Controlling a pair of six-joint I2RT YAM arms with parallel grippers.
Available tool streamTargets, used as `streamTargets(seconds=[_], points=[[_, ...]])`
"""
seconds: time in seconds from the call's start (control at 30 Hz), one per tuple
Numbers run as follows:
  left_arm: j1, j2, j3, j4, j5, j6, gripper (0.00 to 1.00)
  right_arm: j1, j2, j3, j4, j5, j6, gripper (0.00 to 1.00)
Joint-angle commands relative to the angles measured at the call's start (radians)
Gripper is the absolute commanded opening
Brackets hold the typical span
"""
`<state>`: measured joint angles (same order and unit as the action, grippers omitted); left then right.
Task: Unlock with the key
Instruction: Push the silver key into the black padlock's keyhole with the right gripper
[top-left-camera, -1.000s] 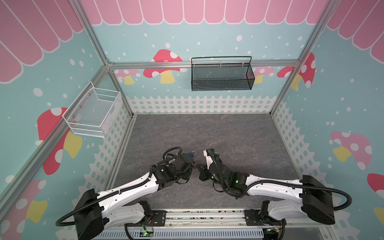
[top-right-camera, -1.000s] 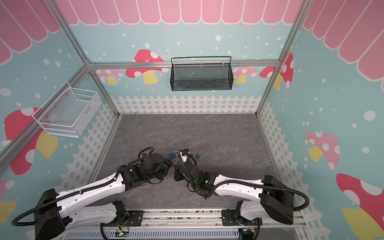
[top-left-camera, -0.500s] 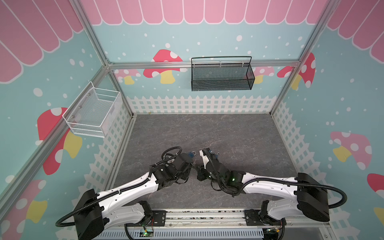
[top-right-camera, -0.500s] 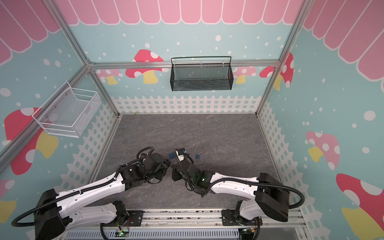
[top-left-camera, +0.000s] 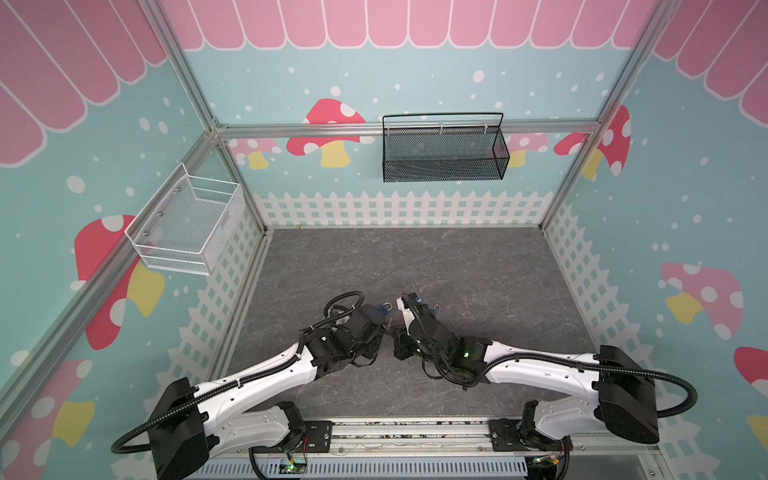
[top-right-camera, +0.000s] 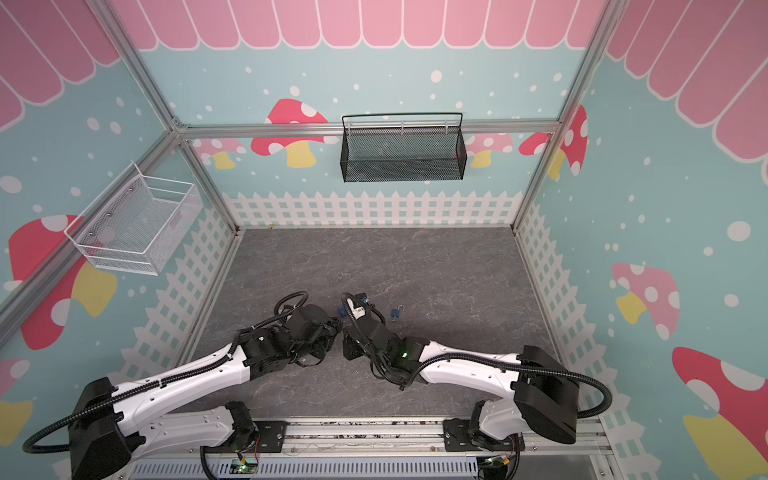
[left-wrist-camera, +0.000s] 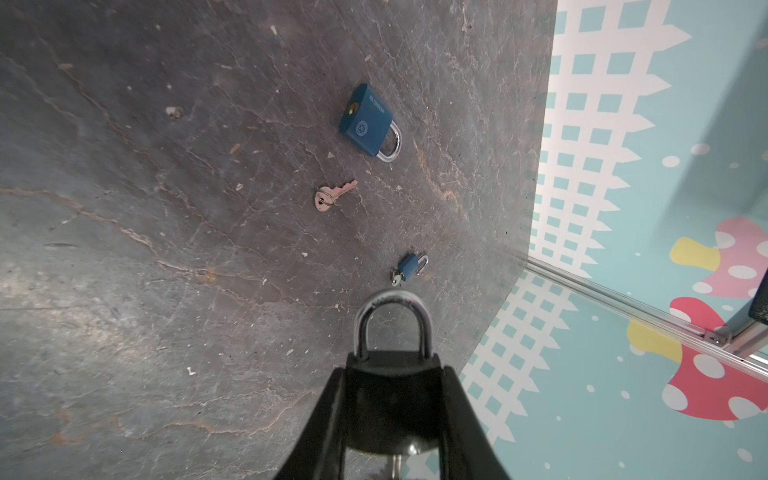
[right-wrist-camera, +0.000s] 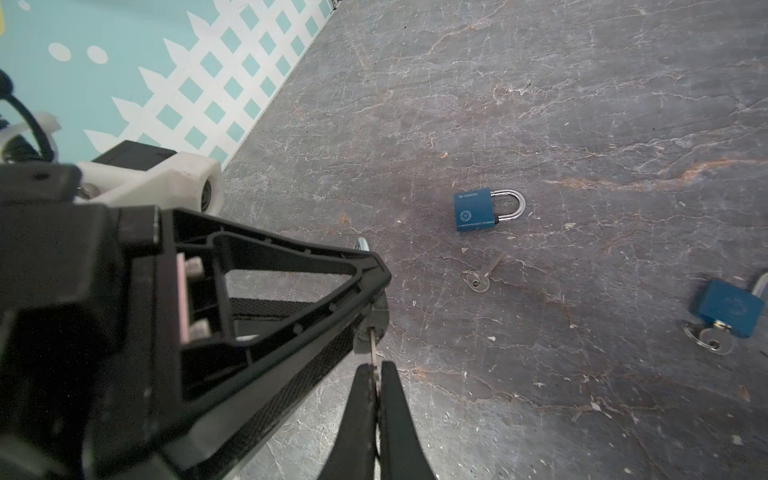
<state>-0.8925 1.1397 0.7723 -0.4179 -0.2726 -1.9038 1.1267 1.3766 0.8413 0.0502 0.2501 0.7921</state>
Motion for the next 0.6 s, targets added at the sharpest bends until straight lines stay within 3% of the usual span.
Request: streamTargets(seconds=[0.0,0.4,0.57], points=[[-0.037,-0.019,-0.024,0.155,0.134,-0.072,0.0,0.015,0.011,0.041,0.105,0.004,-0.023,0.0],[-0.049,-0.032,-0.011,0.266,0.166,-0.11,0.0,0.006,0.029,-0.003,0.226,-0.131,0.04,0.0],[-0.049,-0.057,-0.036,0.263,0.118,-0.125,0.0,0.002,0.025,-0.007,0.246,-0.193,0.083,0.0]])
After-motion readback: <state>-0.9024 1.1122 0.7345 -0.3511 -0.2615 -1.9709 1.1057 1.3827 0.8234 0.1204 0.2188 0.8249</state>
